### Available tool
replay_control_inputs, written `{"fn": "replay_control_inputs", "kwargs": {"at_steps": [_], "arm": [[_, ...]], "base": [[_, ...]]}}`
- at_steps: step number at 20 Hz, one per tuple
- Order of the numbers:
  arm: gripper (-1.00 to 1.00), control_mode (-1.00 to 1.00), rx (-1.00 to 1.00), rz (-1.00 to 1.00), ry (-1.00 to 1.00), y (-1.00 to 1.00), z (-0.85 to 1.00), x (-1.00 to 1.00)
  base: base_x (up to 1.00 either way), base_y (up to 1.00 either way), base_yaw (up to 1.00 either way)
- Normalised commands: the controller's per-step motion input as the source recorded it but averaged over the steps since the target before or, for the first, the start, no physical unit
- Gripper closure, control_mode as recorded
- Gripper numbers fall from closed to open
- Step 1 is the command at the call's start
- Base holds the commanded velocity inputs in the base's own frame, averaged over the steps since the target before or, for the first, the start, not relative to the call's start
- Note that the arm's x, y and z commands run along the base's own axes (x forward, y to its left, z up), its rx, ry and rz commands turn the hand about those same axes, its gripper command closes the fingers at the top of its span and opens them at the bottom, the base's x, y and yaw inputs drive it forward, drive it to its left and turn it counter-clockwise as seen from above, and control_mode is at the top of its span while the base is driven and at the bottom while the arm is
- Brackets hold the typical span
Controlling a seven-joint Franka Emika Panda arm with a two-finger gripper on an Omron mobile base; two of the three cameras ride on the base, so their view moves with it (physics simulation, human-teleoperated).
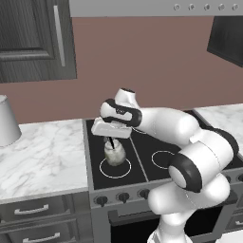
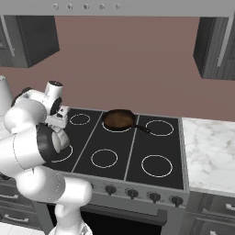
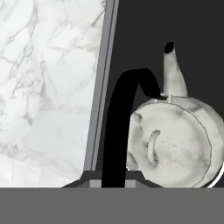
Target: Pick the kettle from the counter and place it on a stove burner. Then turn the burner on.
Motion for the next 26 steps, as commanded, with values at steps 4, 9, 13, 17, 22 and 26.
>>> {"fn": "replay_control_inputs", "kwargs": {"at_steps": [4, 9, 13, 17, 22, 26], "arm": [[1.00, -1.00, 0.00, 0.00, 0.00, 0.00, 0.00, -0.05], [1.00, -1.00, 0.04, 0.00, 0.00, 0.00, 0.00, -0.13], [1.00, -1.00, 0.17, 0.00, 0.00, 0.00, 0.00, -0.11], [1.00, -1.00, 0.13, 0.00, 0.00, 0.00, 0.00, -0.03], [1.00, -1.00, 0.00, 0.00, 0.00, 0.00, 0.00, 0.00], [-1.00, -1.00, 0.00, 0.00, 0.00, 0.00, 0.00, 0.00]], "base": [[0.00, 0.00, 0.00], [0.00, 0.00, 0.00], [0.00, 0.00, 0.00], [0.00, 0.00, 0.00], [0.00, 0.00, 0.00], [0.00, 0.00, 0.00]]}}
